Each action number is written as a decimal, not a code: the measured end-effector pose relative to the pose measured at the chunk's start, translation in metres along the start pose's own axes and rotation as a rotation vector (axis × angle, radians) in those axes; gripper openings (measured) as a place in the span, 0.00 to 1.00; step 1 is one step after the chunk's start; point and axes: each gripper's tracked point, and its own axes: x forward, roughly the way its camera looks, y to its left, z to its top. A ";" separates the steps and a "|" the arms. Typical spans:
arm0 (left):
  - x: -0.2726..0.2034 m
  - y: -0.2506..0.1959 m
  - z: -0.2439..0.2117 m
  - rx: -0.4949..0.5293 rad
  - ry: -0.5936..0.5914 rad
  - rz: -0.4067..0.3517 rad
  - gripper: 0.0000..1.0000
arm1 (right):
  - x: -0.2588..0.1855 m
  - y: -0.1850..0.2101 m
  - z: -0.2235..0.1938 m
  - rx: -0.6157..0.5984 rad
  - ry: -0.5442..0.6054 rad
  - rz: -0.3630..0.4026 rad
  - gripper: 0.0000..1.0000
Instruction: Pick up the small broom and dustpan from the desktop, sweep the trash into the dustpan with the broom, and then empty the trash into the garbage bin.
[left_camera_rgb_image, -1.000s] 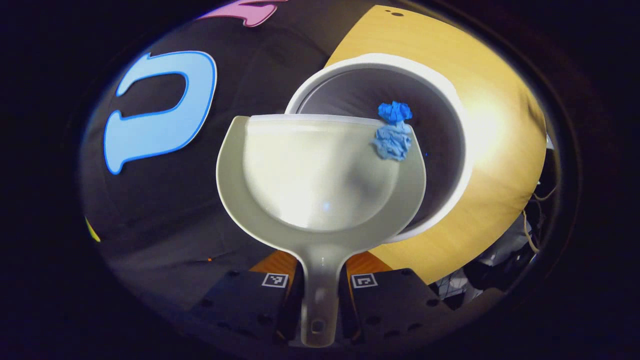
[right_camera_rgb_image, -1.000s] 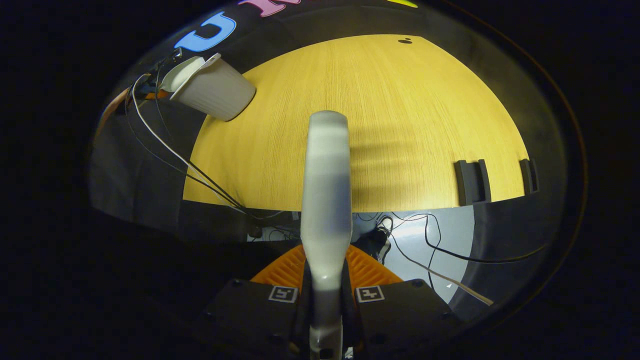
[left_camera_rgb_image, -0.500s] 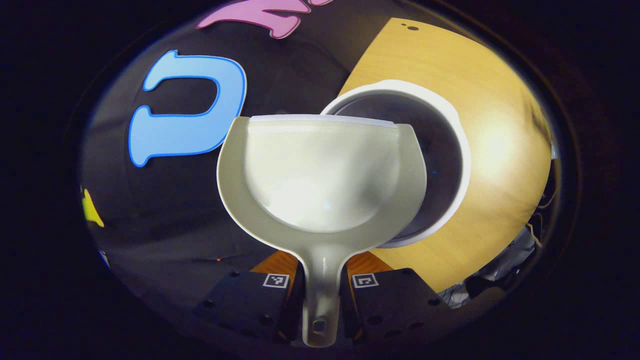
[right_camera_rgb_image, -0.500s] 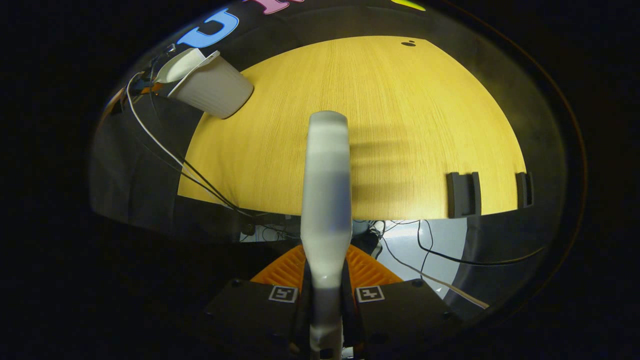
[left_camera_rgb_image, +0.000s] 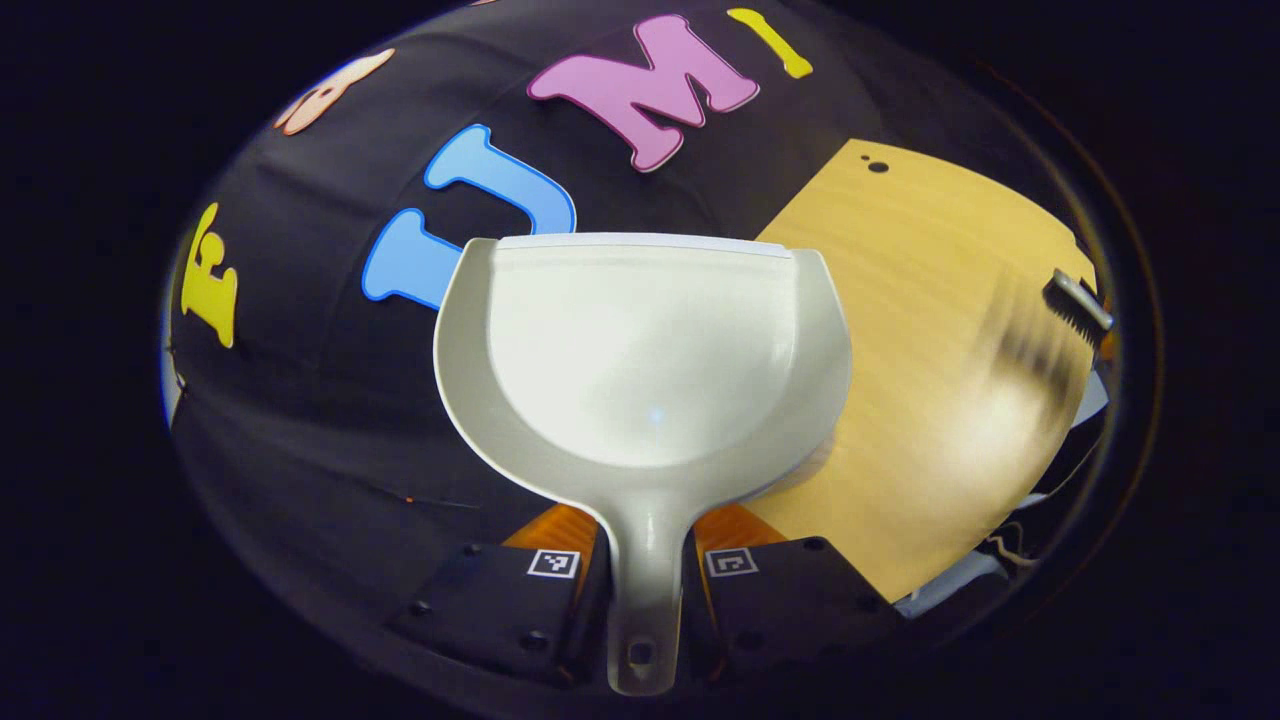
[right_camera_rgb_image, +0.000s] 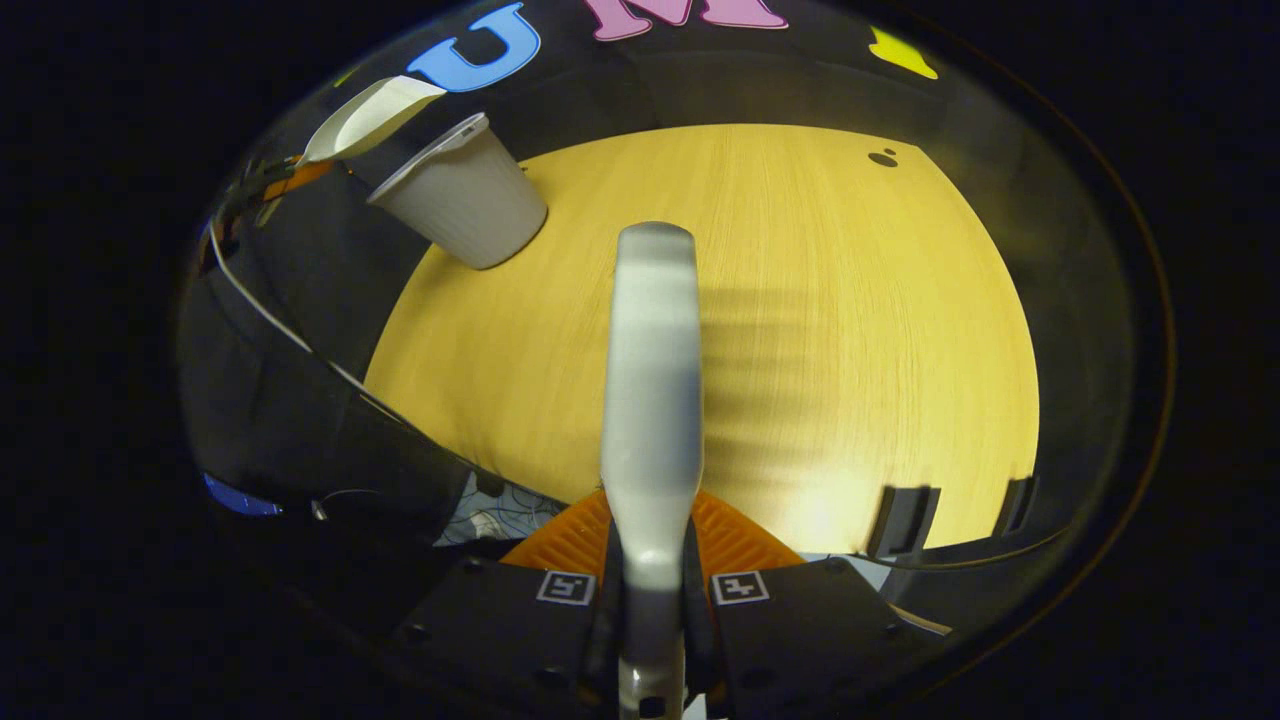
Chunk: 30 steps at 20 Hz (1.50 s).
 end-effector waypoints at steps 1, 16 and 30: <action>-0.002 -0.010 0.002 -0.048 -0.026 -0.028 0.28 | 0.004 0.005 0.011 0.009 -0.009 0.014 0.28; -0.024 -0.300 0.001 -0.430 -0.003 -0.549 0.30 | 0.051 -0.024 0.007 0.040 0.083 -0.024 0.28; 0.101 -0.407 -0.071 -0.620 0.421 -0.618 0.30 | 0.148 -0.023 0.018 0.172 0.196 -0.071 0.28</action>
